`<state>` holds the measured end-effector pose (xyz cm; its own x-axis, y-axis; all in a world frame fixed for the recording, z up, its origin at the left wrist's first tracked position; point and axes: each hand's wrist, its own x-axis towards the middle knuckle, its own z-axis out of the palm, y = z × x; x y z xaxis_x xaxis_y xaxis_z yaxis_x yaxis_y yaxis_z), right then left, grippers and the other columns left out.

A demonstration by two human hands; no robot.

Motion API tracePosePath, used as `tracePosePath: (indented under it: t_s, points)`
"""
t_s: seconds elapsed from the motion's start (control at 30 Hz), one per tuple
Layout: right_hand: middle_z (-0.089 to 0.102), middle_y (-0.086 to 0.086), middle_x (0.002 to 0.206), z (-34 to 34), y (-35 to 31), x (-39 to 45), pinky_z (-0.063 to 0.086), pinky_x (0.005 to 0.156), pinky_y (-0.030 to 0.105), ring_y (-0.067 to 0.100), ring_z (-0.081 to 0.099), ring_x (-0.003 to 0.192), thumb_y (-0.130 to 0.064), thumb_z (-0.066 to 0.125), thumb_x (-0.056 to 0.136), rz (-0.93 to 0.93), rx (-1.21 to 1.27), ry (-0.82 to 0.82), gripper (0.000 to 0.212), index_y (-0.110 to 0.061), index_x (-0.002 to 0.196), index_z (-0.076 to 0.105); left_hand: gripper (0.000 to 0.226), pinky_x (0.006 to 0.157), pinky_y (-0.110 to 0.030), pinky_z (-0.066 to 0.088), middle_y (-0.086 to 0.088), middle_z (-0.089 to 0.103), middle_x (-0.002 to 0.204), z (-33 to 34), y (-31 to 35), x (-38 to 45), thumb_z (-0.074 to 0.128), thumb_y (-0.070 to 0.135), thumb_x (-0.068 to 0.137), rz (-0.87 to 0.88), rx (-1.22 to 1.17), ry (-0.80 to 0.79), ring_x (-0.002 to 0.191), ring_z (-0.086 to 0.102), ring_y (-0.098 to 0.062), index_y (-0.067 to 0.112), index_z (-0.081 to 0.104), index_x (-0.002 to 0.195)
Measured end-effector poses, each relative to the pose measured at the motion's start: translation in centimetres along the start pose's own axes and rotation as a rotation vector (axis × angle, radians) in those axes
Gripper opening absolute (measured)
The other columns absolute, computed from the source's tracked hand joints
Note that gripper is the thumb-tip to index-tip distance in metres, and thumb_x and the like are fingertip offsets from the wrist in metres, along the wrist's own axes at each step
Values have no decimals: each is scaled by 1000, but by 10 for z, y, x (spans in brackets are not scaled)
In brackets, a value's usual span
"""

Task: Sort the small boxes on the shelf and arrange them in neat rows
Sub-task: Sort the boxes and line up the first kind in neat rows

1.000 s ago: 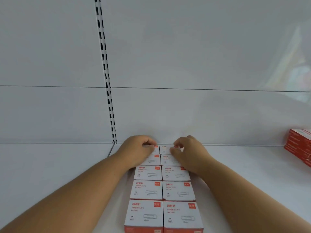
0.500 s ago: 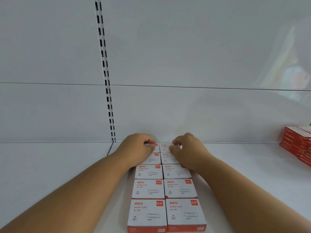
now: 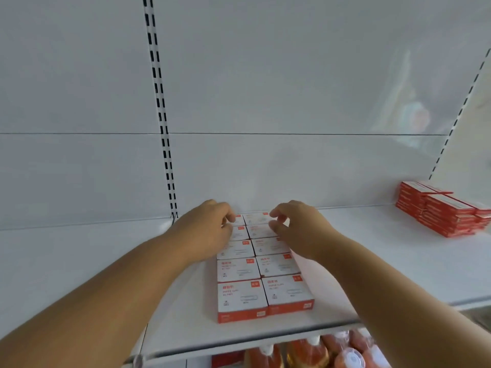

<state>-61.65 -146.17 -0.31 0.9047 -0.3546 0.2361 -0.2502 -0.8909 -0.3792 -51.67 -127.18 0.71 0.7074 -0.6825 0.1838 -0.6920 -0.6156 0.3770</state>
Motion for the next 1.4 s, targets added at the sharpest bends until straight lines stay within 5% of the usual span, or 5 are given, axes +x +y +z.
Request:
tracePosePath:
  t_s: [0.2,0.33,0.5,0.77,1.4]
  points:
    - [49,-22,107,-9,-7,-80,40,62,12,1,56,82,-57,50,89,-93,72,42,41,-35,122,61,31,66,-21,51,14,61,83,-10,13,-100,43,65,90,103,17,-110,73,59,-1,48,41,116]
    - [42,-29,111,-10,-8,-113,41,69,12,-3,54,86,-80,44,67,-162,66,-22,68,-44,122,59,64,91,-25,49,25,52,128,2,18,-127,45,78,80,154,102,-94,107,55,0,53,27,137]
    - [46,-26,113,2,3,-118,38,67,5,-8,53,82,-52,74,75,-165,109,-21,42,-42,115,68,44,85,-23,49,21,54,130,22,17,-124,47,62,91,152,108,83,102,57,-5,47,42,133]
    - [47,-21,115,5,6,-117,39,67,7,-5,52,81,-50,72,79,-200,148,1,44,-35,120,67,37,68,-16,39,22,54,109,36,16,-123,53,54,92,90,109,131,74,47,-5,46,52,128]
    - [48,-15,120,11,10,-118,39,80,12,3,51,92,-44,69,85,-242,127,27,41,-33,125,64,32,70,-20,45,26,47,91,41,12,-124,58,52,90,58,32,152,77,56,0,46,59,122]
